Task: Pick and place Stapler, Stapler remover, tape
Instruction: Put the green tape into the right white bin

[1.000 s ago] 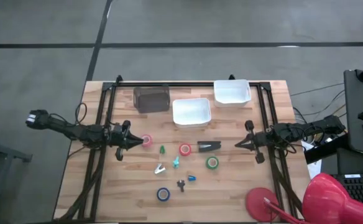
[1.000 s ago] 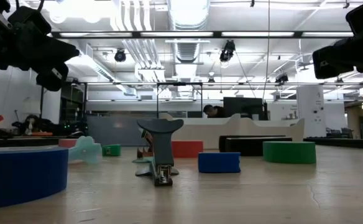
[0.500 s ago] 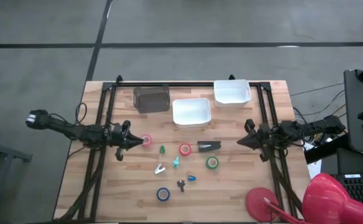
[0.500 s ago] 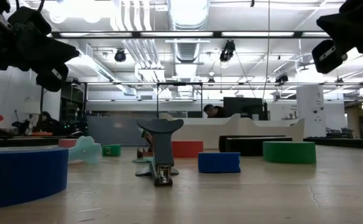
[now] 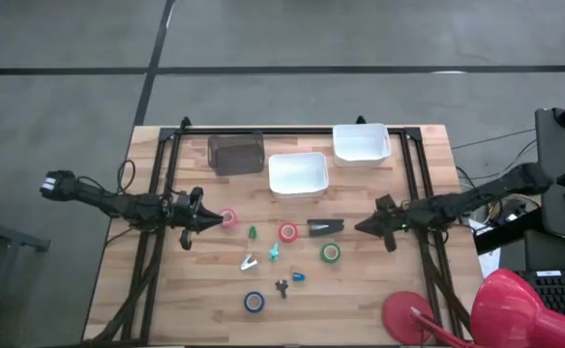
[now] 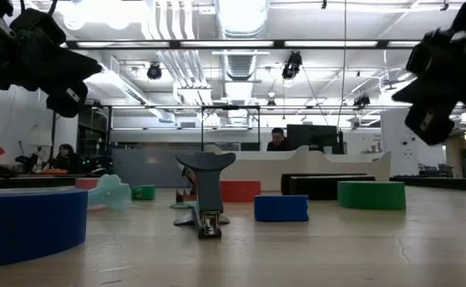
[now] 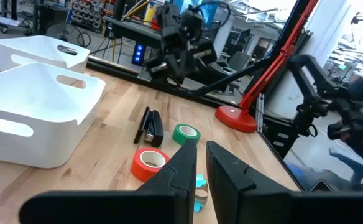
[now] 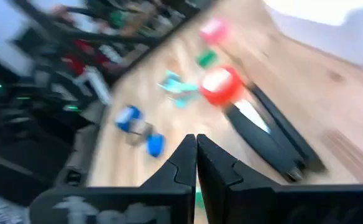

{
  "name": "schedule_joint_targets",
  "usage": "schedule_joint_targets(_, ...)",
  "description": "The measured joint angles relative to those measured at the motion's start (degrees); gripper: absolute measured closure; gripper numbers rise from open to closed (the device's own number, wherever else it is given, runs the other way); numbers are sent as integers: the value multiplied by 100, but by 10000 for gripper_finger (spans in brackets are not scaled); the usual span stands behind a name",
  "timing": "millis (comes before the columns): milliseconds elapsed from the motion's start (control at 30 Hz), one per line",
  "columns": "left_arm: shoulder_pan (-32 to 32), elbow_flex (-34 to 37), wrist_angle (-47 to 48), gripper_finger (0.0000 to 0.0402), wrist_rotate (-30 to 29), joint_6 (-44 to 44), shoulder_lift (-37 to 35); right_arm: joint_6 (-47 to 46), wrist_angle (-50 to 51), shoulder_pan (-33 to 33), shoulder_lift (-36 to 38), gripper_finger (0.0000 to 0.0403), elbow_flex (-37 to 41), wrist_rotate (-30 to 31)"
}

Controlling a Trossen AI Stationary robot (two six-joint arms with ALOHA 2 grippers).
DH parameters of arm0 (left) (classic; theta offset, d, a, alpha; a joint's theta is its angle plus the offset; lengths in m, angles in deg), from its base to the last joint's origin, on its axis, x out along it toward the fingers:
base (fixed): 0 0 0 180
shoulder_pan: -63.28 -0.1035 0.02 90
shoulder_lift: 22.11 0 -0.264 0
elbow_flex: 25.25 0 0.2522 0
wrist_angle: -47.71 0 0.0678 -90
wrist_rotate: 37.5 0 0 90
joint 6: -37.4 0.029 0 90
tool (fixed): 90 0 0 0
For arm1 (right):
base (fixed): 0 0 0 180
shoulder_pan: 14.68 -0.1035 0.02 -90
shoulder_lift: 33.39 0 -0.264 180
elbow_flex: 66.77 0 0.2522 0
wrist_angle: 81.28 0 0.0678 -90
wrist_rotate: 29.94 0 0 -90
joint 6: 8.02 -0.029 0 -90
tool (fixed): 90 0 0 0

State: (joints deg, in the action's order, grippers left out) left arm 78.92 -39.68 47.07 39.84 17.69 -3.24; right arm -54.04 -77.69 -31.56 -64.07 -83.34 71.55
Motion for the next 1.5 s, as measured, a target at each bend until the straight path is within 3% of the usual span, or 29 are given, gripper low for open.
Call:
schedule_joint_targets(433,0,-2,4,362,0,0,1,-662,-67,-40,-3293,264,-1488,239)
schedule_joint_targets(567,0,0,4,362,0,0,2,-797,462,-39,-4033,243,-2146,205)
schedule_joint_targets(767,0,-2,7,362,-1,0,0,-863,2016,-70,-4895,241,-3167,218)
schedule_joint_targets(933,0,-1,17,362,0,0,1,-776,2629,-152,-5442,249,-3708,210)
schedule_joint_targets(1500,-2,-2,86,362,-2,0,2,-462,3078,-237,-6314,273,-4259,6)
